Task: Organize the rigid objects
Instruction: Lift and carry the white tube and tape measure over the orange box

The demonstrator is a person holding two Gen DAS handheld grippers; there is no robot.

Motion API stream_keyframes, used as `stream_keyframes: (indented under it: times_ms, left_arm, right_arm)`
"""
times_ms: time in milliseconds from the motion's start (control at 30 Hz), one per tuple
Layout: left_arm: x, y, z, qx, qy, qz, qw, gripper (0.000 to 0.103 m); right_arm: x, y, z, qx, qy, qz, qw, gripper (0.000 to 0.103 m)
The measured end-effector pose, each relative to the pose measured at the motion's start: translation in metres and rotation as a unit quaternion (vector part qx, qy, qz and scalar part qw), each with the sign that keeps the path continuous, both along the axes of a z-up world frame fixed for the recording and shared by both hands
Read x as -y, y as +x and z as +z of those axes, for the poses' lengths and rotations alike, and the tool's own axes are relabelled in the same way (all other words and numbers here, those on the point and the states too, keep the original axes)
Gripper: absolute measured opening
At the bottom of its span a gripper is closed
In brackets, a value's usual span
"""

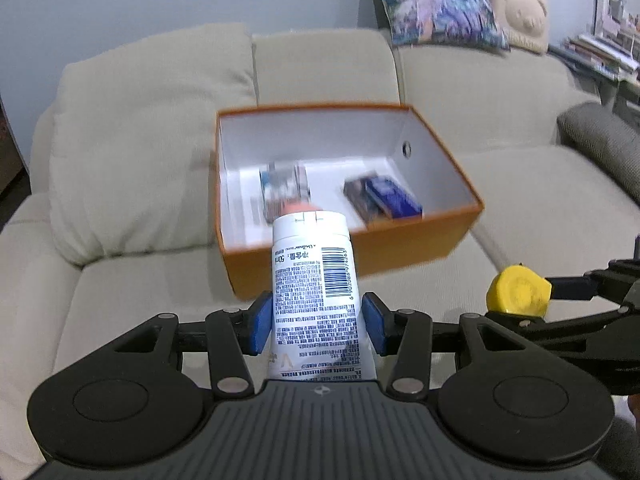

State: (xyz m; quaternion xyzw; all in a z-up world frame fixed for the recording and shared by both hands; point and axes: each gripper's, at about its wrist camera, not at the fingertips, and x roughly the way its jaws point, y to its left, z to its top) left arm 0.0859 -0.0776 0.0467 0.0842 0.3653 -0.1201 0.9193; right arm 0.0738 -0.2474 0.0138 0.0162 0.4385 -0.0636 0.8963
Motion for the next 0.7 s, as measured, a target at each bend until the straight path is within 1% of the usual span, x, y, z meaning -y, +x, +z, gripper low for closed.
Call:
stream_keyframes:
  times_ms: [200,400,567,700]
  left_arm:
    - [0.006,0.030,0.028,0.021,-0.003,0.003,0.9998,0.054]
    - [0.020,0.075,0.045,0.032,-0.006,0.002,0.9995,0.054]
    - [0.034,0.126,0.039,0.033,0.003,0.004,0.9995,0.054]
    - [0.042,0.166,0.024,0.020,0.006,0.010,0.9997,0.054]
  right_arm:
    - [0.009,0.024,0.027,0.016,0.002,0.011,1.000,0.067]
    - [0.018,0.070,0.045,0.023,-0.007,0.023,0.999,0.067]
    - [0.028,0.121,0.045,0.024,-0.009,0.024,0.999,0.067]
    - [0.036,0.160,0.030,0.014,-0.004,0.023,1.000,0.067]
